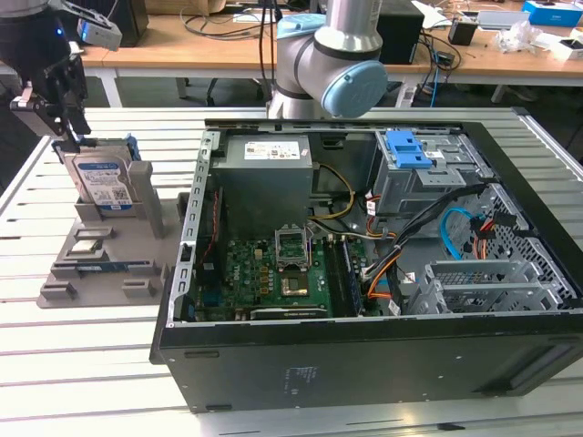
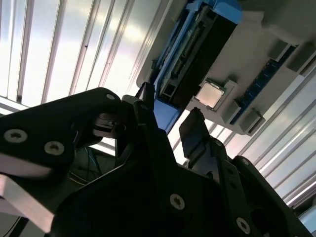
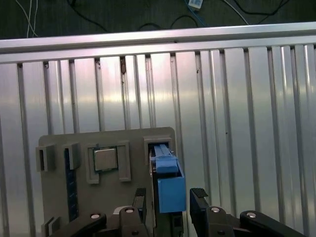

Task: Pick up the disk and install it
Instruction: 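Pick up the disk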

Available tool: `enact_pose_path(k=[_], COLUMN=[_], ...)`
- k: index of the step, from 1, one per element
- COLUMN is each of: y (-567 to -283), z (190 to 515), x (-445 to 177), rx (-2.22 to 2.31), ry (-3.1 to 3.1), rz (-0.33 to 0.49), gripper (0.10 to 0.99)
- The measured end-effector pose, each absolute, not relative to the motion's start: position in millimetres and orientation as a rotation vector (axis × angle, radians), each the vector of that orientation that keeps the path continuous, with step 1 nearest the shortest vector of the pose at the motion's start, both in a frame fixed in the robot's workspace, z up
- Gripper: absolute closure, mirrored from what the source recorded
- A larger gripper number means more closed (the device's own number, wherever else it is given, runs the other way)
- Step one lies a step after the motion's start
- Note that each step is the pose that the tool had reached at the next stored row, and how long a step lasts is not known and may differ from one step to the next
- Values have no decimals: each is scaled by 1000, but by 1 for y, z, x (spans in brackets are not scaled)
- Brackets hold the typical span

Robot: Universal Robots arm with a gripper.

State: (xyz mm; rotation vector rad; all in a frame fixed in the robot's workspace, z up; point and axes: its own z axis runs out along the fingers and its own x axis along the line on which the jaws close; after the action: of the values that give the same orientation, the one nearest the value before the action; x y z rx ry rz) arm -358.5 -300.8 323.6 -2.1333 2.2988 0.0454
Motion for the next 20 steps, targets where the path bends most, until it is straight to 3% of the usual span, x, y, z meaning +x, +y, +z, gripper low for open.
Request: enact_pose_path(k=[20], y=[-291], z=[286], x=[-357], rx=[-2149], ry=[2316], rz=[7], gripper=[604])
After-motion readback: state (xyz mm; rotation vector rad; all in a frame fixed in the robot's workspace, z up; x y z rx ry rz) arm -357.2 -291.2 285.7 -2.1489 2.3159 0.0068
